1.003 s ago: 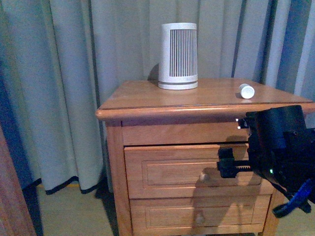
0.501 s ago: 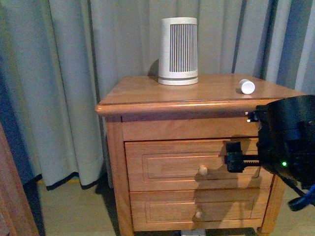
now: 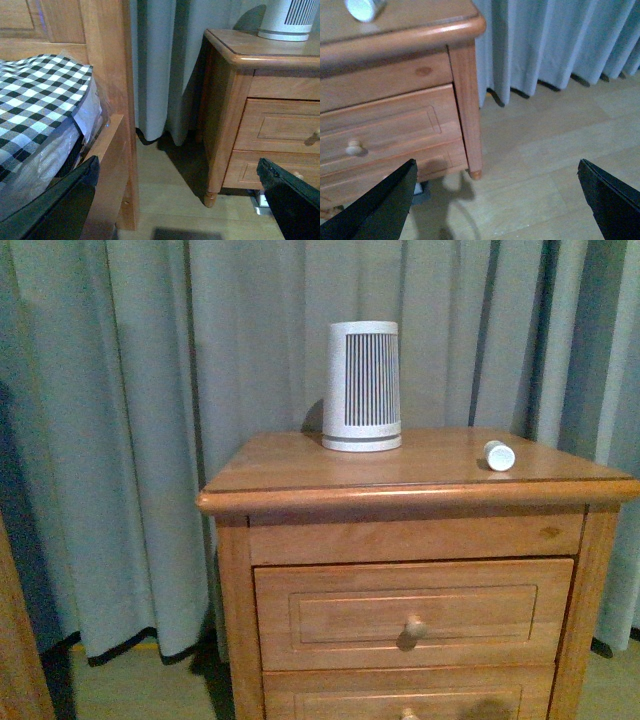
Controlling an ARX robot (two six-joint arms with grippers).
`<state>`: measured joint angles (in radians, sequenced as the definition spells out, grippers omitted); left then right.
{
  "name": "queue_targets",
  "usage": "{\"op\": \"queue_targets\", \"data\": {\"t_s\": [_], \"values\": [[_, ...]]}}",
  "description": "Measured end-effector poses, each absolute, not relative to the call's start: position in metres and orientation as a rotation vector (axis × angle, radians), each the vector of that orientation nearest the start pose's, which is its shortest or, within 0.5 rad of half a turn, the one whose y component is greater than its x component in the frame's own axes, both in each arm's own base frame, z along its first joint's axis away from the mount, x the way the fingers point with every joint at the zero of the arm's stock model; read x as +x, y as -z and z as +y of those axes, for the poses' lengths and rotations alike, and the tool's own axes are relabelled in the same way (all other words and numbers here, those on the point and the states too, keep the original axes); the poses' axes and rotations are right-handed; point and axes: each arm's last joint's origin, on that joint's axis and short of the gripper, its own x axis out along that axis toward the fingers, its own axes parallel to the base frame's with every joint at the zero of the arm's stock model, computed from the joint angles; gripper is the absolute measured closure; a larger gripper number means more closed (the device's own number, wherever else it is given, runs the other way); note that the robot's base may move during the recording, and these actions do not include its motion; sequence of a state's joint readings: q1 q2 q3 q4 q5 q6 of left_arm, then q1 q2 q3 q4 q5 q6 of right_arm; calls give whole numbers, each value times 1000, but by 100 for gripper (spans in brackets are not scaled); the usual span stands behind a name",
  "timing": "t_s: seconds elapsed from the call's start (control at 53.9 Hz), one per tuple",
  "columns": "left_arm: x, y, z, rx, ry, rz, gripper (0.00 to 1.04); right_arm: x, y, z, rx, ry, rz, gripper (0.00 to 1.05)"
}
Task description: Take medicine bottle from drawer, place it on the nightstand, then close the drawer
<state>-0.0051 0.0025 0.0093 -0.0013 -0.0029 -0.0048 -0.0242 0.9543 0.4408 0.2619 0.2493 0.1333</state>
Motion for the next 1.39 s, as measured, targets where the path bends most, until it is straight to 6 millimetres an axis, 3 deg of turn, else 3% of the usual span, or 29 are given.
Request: {"op": "queue_targets", "data": {"t_s": [0.093, 0.297, 0.39, 0.539, 0.65, 0.817, 1.058, 1.17, 1.207, 1.393], "values": [[97, -166, 0, -5, 2, -6, 7, 162, -225, -8, 85, 256, 180, 7], [97, -166, 0, -5, 2, -6, 7, 104, -199, 2, 91, 192, 112, 7], [97, -166, 0, -5, 2, -6, 7, 98, -191, 7, 77, 162, 21, 7], [97, -166, 0, -5, 3, -6, 7, 98, -171, 8, 36, 156, 26, 7], [97, -166, 0, -4, 2, -6, 7, 98, -169, 7, 28, 157, 28, 7], [97, -166, 0, -5, 2, -6, 7, 97, -167, 1, 13, 2, -3, 35], [97, -166, 0, -5, 2, -6, 7, 97, -167, 0, 7, -2, -4, 74], [97, -166, 0, -5, 2, -6, 7, 97, -167, 0, 7, -2, -4, 98], [97, -166, 0, -5, 2, -6, 7, 97, -167, 0, 4, -1, -4, 102], [97, -166, 0, -5, 2, -6, 7, 97, -167, 0, 3, -1, -4, 99]]}}
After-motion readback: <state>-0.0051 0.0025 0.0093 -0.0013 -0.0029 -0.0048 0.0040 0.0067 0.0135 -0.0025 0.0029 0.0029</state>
